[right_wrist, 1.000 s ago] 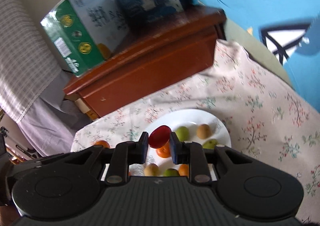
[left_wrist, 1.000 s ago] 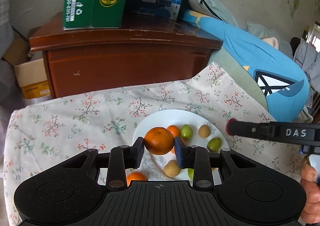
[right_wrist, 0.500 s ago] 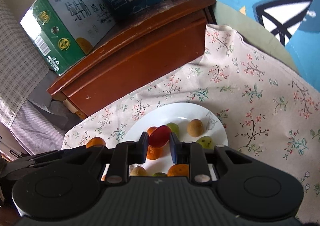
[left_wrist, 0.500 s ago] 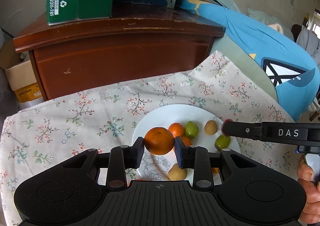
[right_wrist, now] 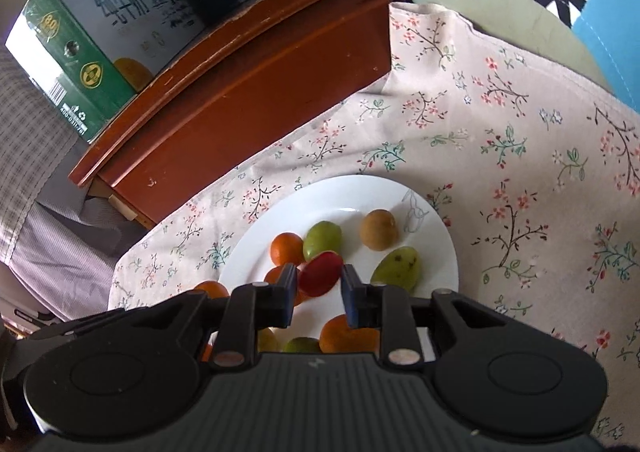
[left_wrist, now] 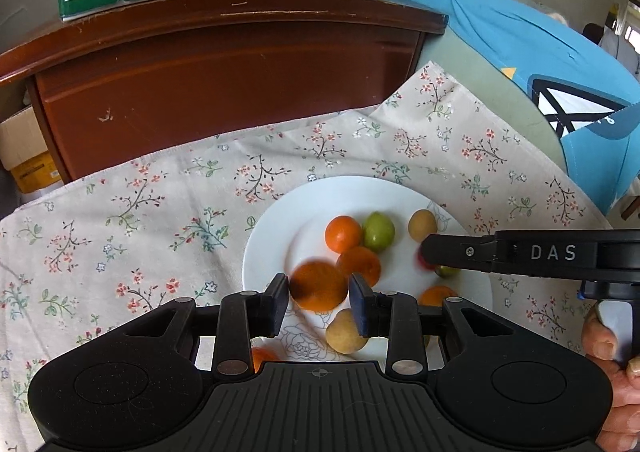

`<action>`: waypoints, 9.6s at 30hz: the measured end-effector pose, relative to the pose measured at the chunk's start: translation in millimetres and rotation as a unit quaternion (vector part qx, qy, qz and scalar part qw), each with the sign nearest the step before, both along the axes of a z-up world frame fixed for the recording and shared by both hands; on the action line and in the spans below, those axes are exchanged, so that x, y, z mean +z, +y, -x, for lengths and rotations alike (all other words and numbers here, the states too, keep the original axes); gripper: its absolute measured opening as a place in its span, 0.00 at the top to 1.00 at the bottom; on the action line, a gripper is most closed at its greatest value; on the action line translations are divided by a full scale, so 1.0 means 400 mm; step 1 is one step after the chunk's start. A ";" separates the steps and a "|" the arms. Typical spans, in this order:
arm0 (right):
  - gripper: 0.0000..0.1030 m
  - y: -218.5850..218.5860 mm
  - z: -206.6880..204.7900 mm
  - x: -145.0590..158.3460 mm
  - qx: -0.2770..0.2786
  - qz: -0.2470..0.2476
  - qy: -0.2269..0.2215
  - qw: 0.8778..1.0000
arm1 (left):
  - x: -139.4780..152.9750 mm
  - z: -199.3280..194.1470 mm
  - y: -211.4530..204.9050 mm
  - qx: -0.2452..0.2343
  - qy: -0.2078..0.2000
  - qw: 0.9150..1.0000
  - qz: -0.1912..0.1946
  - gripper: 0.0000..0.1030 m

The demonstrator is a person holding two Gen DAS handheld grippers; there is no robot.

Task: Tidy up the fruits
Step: 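Carry the orange and tomato over the white plate with both tools, then open both tools to drop the orange and tomato onto the plate, then move both open tools back toward the loose fruit on the tablecloth, then close the left tool on an orange while the right tool grasps a green lime, then carry orange and lime onto the white plate and open both tools, then move both open tools back toward the brown kiwi and red tomato, then grasp the brown kiwi with the right tool while the left tool grasps the red tomato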

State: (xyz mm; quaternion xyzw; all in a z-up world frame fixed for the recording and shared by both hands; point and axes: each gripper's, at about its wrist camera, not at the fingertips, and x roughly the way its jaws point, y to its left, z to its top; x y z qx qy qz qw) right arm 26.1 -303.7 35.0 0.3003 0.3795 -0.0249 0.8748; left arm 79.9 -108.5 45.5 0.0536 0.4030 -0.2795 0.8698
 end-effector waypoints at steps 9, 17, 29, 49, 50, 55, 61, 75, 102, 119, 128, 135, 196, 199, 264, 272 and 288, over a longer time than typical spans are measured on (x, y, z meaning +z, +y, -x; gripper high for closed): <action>0.66 0.002 0.004 0.012 0.000 0.004 -0.007 1.000 | 0.036 0.017 0.004 0.020 -0.030 0.999 -0.010 0.24; 0.62 0.013 0.009 0.008 0.004 0.004 0.003 1.000 | 0.040 0.023 0.002 0.030 -0.038 0.998 -0.039 0.19; 0.58 0.050 0.036 0.034 0.020 0.022 0.007 1.000 | 0.081 0.043 0.051 0.044 -0.042 0.997 -0.051 0.18; 0.58 0.203 0.082 0.058 0.099 0.020 -0.010 0.995 | 0.196 0.061 0.271 0.147 -0.062 0.987 -0.008 0.13; 0.59 0.212 0.083 0.053 0.104 0.020 -0.009 0.994 | 0.195 0.061 0.273 0.148 -0.063 0.987 -0.008 0.13; 0.67 0.262 0.086 0.015 0.136 0.027 0.005 0.990 | 0.184 0.059 0.282 0.150 -0.052 0.987 -0.005 0.13; 0.67 0.304 0.078 -0.014 0.160 0.039 0.014 0.986 | 0.172 0.053 0.289 0.158 -0.038 0.987 -0.001 0.13; 0.77 0.315 0.046 -0.064 0.151 0.069 0.024 0.986 | 0.147 0.048 0.281 0.157 -0.015 0.987 0.000 0.13; 0.78 0.258 0.164 -0.023 0.099 0.038 0.072 0.992 | -0.024 0.059 0.148 0.020 -0.019 0.997 -0.066 0.15; 0.78 0.237 0.160 -0.048 0.081 0.020 0.083 0.993 | -0.079 0.042 0.119 -0.018 -0.009 0.998 -0.063 0.41; 0.77 0.238 0.160 -0.047 0.080 0.020 0.081 0.993 | -0.093 0.039 0.112 -0.034 -0.013 0.997 -0.075 0.42; 0.77 0.237 0.159 -0.049 0.080 0.018 0.078 0.994 | -0.106 0.048 0.095 -0.047 -0.028 0.996 -0.067 0.68; 0.78 -0.019 0.008 0.031 -0.011 -0.036 -0.009 0.999 | 0.033 -0.030 0.018 -0.014 -0.027 0.999 0.030 0.72; 0.78 -0.019 0.005 0.022 -0.013 -0.035 -0.006 0.999 | 0.024 -0.033 0.011 -0.016 -0.022 0.999 0.031 0.72; 0.66 0.309 0.055 -0.010 0.224 0.094 -0.035 0.969 | -0.002 0.087 0.270 0.143 -0.018 0.979 -0.146 0.09; 0.66 0.329 0.038 -0.041 0.230 0.103 -0.027 0.967 | -0.017 0.083 0.284 0.151 -0.004 0.976 -0.156 0.09; 0.77 0.358 0.015 -0.077 0.242 0.091 -0.022 0.966 | -0.037 0.076 0.292 0.153 0.013 0.976 -0.152 0.09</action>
